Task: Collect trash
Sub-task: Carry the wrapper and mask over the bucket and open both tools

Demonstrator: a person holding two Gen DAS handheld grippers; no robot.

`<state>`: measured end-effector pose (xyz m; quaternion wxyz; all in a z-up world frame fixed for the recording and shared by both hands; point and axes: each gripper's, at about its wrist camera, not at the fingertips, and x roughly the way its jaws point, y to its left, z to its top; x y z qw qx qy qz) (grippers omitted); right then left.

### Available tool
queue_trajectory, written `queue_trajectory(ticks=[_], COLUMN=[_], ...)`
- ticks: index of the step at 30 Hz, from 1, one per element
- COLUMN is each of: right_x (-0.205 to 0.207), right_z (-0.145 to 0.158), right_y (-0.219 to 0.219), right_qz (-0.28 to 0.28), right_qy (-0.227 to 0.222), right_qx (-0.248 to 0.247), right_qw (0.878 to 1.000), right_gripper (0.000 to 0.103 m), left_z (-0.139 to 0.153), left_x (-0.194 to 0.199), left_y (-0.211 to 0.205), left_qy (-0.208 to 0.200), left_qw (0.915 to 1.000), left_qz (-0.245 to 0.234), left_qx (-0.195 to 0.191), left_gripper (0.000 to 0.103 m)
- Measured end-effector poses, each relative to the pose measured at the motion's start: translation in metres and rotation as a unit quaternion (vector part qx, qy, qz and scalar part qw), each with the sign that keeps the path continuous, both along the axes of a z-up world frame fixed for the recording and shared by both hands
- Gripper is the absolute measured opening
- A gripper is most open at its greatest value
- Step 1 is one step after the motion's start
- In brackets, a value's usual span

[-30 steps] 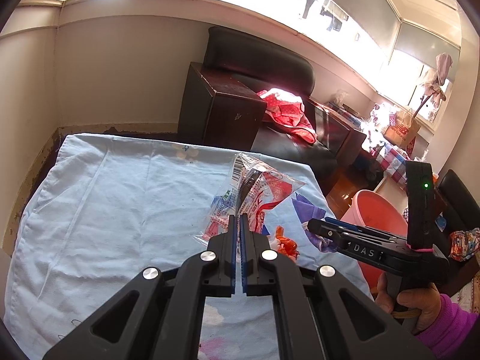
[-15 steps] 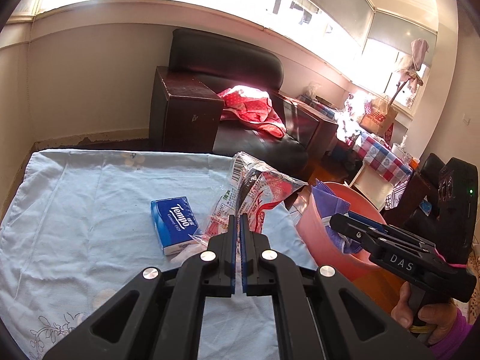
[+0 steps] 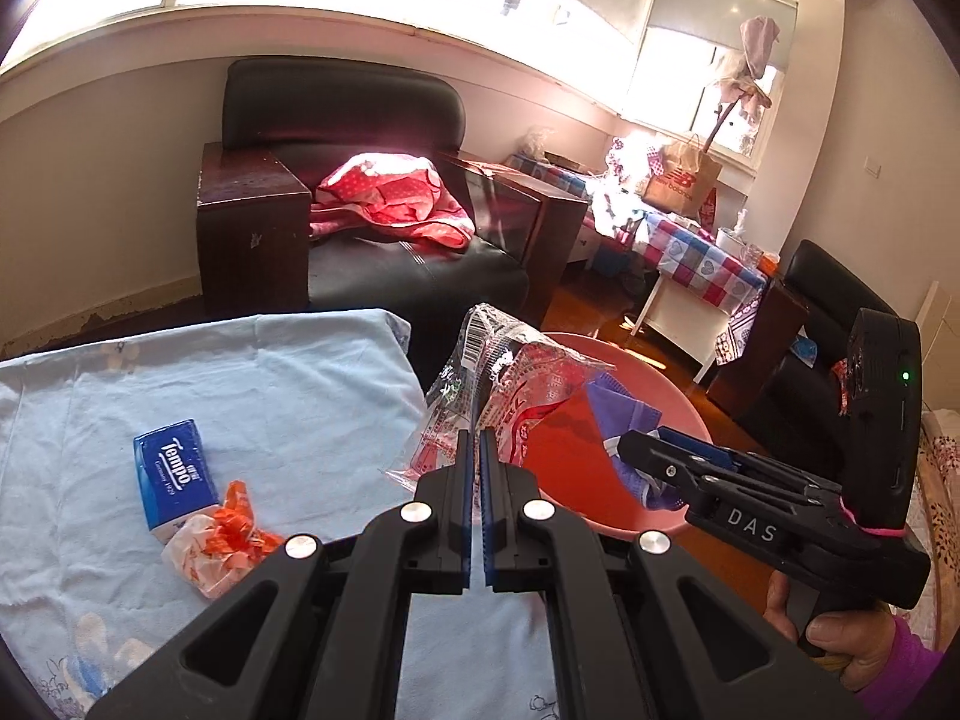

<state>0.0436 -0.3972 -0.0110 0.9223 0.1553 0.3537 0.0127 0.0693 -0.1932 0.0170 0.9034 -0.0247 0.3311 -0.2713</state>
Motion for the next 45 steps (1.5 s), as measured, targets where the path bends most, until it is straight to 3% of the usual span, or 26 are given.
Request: queue_trajectory(ticks=[13,22,32,35,38,45], right_x=[0.001,0.002,0.003,0.003,0.002,0.0], right_z=[-0.021,-0.033,-0.038,-0.037,-0.037,-0.032], right_y=[-0.031,-0.039,-0.041,-0.041,-0.042,-0.04], right_qz=[-0.044,-0.061,-0.068,-0.07,-0.07,-0.07], right_qy=[0.03,0.047,0.056,0.055,0.054,0.049], right_qx=[0.007,0.01,0.013,0.013,0.013,0.009], right_qw=[0.999,0.997,0.996,0.996,0.996,0.996], right_gripper=[0.034,0.034,0.034,0.034,0.034,0.035], left_z=[-0.025,-0.04,-0.037,-0.035,-0.033,-0.022], left_x=[0.015,0.014,0.012,0.011,0.009,0.005], left_y=[-0.071,-0.085,-0.082,-0.08,-0.077,-0.064], left_qy=[0.043,0.05,0.05,0.048,0.042,0.029], left_qw=[0.9975,0.9964,0.9967,0.9968,0.9973,0.9984], left_qz=[-0.053,-0.058,-0.057,-0.058,-0.056,-0.048], left_qx=[0.019,0.036,0.03,0.025,0.021,0.012], left_gripper=[0.002,0.002,0.008,0.012,0.028,0.03])
